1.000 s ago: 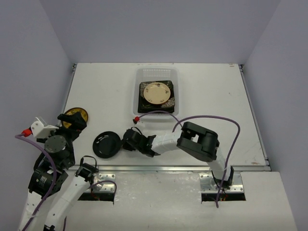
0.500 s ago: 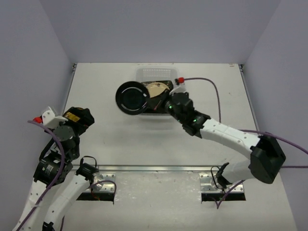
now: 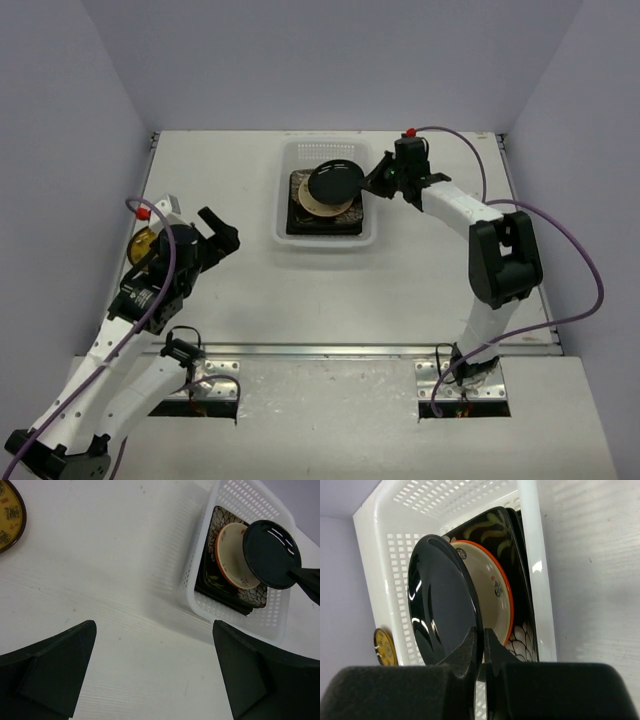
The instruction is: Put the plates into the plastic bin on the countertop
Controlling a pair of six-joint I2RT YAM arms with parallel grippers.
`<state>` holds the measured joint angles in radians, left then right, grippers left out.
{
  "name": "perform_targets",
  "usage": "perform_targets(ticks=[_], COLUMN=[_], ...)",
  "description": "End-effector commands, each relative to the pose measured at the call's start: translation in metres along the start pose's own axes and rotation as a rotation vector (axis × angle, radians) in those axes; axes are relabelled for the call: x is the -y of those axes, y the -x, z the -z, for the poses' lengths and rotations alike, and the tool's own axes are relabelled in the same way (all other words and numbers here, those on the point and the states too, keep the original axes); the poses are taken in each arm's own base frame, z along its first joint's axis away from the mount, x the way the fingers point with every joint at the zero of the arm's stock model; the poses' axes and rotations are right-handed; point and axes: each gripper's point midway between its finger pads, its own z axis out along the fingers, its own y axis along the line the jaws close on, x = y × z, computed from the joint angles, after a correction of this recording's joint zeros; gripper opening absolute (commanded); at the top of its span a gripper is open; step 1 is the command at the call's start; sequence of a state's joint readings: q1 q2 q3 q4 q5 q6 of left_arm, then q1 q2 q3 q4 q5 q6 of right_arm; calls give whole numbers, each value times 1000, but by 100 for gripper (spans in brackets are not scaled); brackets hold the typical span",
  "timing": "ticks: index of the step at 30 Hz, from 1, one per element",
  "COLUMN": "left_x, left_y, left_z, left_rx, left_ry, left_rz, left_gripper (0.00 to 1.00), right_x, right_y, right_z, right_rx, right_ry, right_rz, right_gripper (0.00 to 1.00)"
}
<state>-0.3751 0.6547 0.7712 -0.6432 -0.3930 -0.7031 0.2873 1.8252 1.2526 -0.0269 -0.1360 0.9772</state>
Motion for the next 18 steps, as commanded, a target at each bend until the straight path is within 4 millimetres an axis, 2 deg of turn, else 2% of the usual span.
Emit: perform_targets(ticks=[1, 3, 4, 5, 7, 8, 9, 10, 15, 16, 17, 18], left_x=[4, -1, -2, -3, -9, -13, -18, -20, -30, -36, -48, -64], left_y=[1, -1, -1, -1, -1, 0, 0, 1, 13, 15, 17, 19], left_z=[-1, -3, -4, -4, -6, -6, -7, -7, -21, -26, -32, -38], left_rx=[-25, -43, -47, -48, -46, -39, -31, -26, -10, -14, -20, -20], left_ry=[38, 88, 101, 113, 156, 181, 208, 224, 304, 331, 377, 439], left_rz=[64, 64, 65, 68, 74, 80, 79, 80, 122, 137, 173, 220], left_gripper=[100, 100, 100, 100, 100, 100, 100, 100, 100, 100, 100, 100], right_x=[-36, -28, -29, -31, -29, -28, -28, -23, -20, -18, -19, -12], right_y=[15, 10, 9, 8, 5, 6, 7, 5, 24, 28, 33, 30], right_z=[-4, -17, -19, -20, -21, -17, -13, -10, 21, 27, 40, 48], right_rx=[-36, -66, -77, -84, -95, -87, -80, -79, -11, -7, 9, 6], right_ry=[90, 65, 66, 72, 73, 59, 51, 42, -29, -49, -74, -92], right_rz=[66, 71, 74, 78, 85, 101, 116, 137, 294, 317, 351, 384], right_gripper=[7, 12, 18, 29, 65, 92, 99, 99, 99, 99, 99, 99])
